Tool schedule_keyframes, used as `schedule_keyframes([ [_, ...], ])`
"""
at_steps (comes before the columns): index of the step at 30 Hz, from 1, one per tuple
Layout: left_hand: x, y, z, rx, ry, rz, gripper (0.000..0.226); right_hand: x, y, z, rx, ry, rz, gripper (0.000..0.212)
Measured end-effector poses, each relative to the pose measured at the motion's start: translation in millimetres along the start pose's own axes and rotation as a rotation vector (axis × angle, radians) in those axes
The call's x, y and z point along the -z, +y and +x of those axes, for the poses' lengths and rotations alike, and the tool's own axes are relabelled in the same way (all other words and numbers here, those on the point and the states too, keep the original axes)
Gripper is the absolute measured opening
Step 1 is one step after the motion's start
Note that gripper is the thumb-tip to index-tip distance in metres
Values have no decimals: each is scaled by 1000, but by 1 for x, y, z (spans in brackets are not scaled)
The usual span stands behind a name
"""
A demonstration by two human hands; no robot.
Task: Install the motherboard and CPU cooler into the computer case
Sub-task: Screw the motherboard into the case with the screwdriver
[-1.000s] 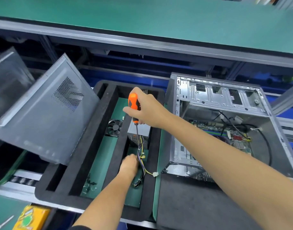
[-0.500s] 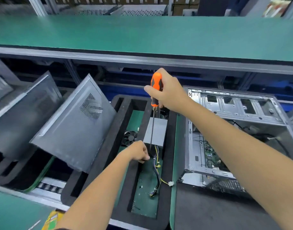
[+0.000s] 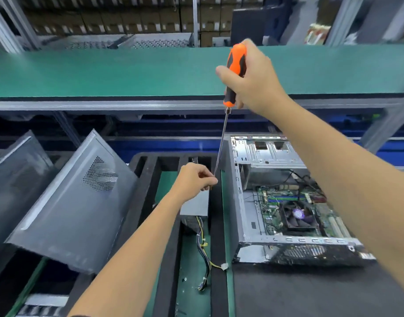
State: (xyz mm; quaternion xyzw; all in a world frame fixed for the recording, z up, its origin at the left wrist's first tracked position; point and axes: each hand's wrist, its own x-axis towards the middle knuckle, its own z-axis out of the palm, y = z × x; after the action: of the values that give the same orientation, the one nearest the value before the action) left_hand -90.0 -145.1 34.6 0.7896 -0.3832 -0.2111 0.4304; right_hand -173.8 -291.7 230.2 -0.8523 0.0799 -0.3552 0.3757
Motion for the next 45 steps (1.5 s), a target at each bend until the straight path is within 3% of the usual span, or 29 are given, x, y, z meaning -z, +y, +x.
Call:
schedule_keyframes([
  [7, -43, 47, 22, -146, -69, 132, 9, 78, 4, -7, 58, 164, -119, 27],
  [12, -90, 78, 33, -160, -144, 181, 10, 130, 21, -15, 100, 246, -181, 27],
  [20, -172, 101, 42, -81, -157, 195, 10, 188, 84, -26, 57, 203, -117, 28],
  [30, -186, 84, 34, 109, -134, 245, 24, 174, 126, -29, 13, 107, -7, 32],
  [35, -181, 72, 38, 116, -133, 296, 11, 160, 135, -27, -21, 82, 54, 30],
  [42, -188, 65, 42, 148, -112, 373, 33, 150, 143, -25, -40, 56, 11, 30],
  [45, -191, 64, 45, 153, -122, 370, 31, 146, 144, -27, -60, 42, 48, 27],
])
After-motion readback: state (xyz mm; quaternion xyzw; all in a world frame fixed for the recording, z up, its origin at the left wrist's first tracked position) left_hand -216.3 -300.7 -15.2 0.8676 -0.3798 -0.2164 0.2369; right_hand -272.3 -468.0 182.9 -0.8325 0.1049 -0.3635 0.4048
